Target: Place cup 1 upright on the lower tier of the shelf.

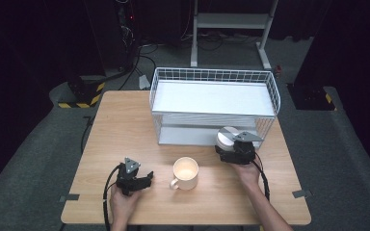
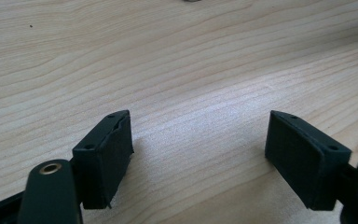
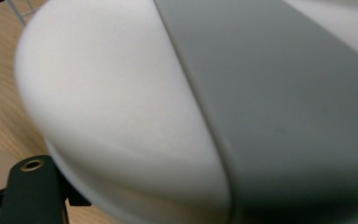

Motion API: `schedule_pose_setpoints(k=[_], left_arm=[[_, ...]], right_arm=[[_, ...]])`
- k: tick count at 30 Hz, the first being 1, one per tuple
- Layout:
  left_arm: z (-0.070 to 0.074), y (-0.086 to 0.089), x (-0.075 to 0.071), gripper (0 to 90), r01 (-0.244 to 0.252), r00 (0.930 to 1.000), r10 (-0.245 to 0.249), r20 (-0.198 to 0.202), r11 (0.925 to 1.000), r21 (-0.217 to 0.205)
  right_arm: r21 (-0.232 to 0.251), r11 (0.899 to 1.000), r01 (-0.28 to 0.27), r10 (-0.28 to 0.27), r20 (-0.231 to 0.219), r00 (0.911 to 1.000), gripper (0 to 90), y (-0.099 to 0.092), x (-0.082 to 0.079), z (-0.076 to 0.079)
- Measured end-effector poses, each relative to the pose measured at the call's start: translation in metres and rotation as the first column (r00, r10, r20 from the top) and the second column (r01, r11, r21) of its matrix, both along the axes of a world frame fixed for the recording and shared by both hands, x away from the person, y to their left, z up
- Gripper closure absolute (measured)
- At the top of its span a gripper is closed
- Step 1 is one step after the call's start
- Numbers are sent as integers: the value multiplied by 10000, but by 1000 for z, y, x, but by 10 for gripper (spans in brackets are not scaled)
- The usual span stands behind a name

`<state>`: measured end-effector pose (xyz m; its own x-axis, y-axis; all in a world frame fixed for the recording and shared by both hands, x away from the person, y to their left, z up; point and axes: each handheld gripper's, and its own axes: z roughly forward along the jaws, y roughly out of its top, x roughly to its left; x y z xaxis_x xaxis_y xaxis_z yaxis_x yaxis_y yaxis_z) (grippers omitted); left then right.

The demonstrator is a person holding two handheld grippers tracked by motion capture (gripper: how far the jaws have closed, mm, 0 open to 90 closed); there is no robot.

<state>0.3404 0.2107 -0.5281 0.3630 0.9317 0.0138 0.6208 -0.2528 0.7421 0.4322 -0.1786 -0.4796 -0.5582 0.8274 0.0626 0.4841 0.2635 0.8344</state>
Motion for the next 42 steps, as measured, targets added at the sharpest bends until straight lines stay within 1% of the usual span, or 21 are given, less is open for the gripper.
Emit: schedule_pose_setpoints(k=[4,5,7,9,12,13,14,16,17,20,24,34,35,38,39,42], left_arm=[[0,0,0,233,-2,10000,2,-2,10000,-5],[0,0,0,233,-3,10000,3,1,10000,-8],[0,0,0,233,-5,10000,5,1,10000,-8],[0,0,0,233,-2,10000,2,-2,10000,-7],[0,0,0,233,-6,10000,6,0,10000,-5],[0,0,0,233,-3,10000,3,2,10000,-2],[0,0,0,233,-3,10000,3,0,10000,-3],[0,0,0,233,-3,10000,3,0,10000,-3],[0,0,0,233,-11,10000,11,14,10000,-2],[0,0,0,233,8,10000,-8,6,10000,20],[0,0,0,233,-5,10000,5,0,10000,-5],[0,0,0,233,-10,10000,10,15,10000,0],[0,0,0,233,0,10000,0,22,10000,21],[0,0,0,233,1,10000,-1,21,10000,20],[0,0,0,233,1,10000,-1,20,10000,17],[0,0,0,233,0,10000,0,20,10000,15]], right_arm=[[124,9999,120,-119,-45,9999,186,-3,5,0],[134,9998,173,-172,-65,9998,186,-4,9,0],[242,9994,251,-252,51,9997,186,-5,12,0],[304,9989,344,-345,29,9994,186,-7,14,-2],[281,9985,464,-463,-37,9989,186,-9,18,-5],[352,9980,532,-530,-75,9986,186,-9,19,-5],[319,9981,535,-537,32,9986,186,-10,20,-6],[382,9972,638,-638,-4,9980,186,-9,20,-6],[364,9973,633,-633,-19,9980,186,-9,21,-6],[54,9983,582,-582,43,9983,186,-7,24,-4],[-170,9983,553,-551,112,9984,187,-4,29,-4],[-89,9979,641,-637,351,9974,187,-4,34,-7],[-76,9976,683,-681,298,9972,187,-4,34,-7],[-264,9975,654,-647,267,9975,187,-2,37,-5],[-348,9977,587,-574,363,9977,187,-2,39,-5],[-271,9974,664,-656,298,9974,187,-2,43,-5]])
